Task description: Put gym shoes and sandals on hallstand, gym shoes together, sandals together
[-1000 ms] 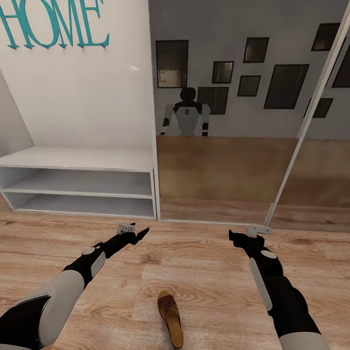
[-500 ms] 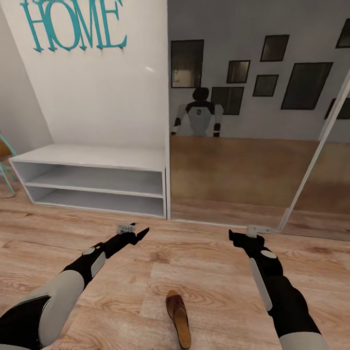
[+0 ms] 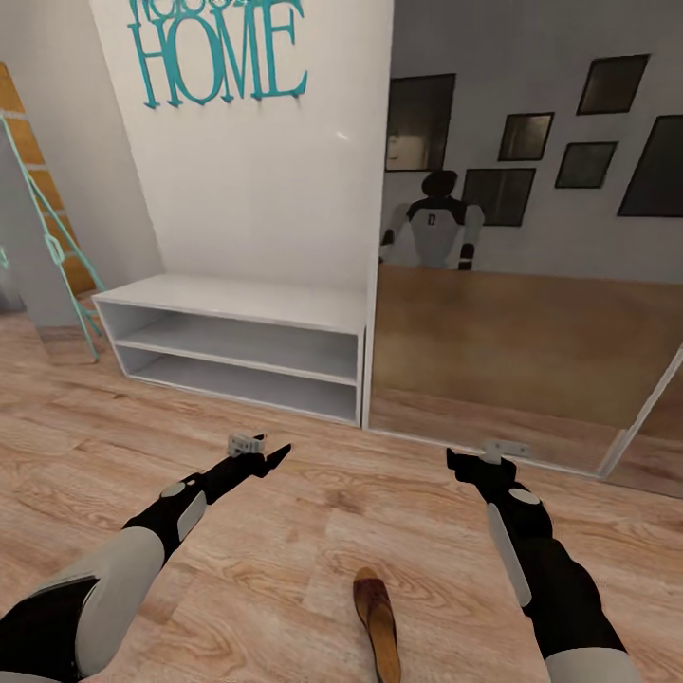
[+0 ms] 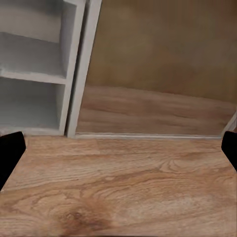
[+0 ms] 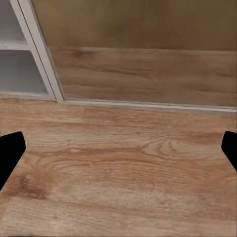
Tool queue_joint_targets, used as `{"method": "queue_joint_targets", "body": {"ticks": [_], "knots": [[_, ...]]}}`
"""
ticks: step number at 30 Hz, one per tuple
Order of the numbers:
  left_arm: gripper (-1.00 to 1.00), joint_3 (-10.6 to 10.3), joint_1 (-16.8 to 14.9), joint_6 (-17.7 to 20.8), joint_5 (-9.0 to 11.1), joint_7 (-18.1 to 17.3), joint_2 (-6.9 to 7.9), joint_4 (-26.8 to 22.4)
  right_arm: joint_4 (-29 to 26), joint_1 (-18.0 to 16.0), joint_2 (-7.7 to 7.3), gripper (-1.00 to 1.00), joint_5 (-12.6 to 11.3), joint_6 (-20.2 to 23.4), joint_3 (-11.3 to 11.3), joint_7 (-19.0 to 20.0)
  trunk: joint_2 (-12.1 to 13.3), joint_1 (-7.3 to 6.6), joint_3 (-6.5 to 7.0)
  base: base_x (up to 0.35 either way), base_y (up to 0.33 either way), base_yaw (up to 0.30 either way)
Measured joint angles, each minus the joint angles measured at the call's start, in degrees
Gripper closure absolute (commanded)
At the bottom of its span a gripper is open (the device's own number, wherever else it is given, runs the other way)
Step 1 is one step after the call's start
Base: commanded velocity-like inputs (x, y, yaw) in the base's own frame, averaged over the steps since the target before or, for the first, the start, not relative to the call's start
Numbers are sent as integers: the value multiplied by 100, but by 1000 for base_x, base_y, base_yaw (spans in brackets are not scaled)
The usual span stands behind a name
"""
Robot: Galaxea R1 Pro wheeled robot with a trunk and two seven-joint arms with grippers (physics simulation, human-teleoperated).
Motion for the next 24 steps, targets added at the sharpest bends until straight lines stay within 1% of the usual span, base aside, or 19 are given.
{"method": "queue_joint_targets", "body": {"ticks": [5,7,9,10,11,13,16,17,24], "knots": [[-100,15,-1,35,-5,1,29,-50,6,0,0,-100,-4,0,0,0,0,0,0,0,0,294],[-100,17,-5,145,-7,4,33,-100,8,0,0,-100,-5,0,0,0,0,0,0,0,0,294],[-100,14,-7,359,-14,11,32,-192,9,0,1,-100,-6,0,0,0,0,0,-1,0,0,292],[-100,12,-14,858,-21,33,24,-446,12,0,4,-100,-7,0,0,-1,0,0,-2,0,0,289],[-100,3,-16,1270,-27,57,19,-721,15,0,6,-100,-7,0,0,-4,0,0,-5,0,0,289],[-100,-17,-18,1660,-36,89,14,-1054,19,0,7,-100,-8,0,0,-5,0,0,-11,0,0,288],[-100,-43,-13,2505,-53,142,19,-2004,23,0,8,-100,-8,0,0,-8,0,0,-21,0,0,268],[-100,-45,-10,2680,-75,156,30,-2199,24,0,9,-100,-4,0,6,-8,0,0,-25,0,0,192],[-100,-49,-5,2785,-163,168,38,-2312,25,1,13,-100,0,1,16,-1,0,0,-35,0,0,69]]}}
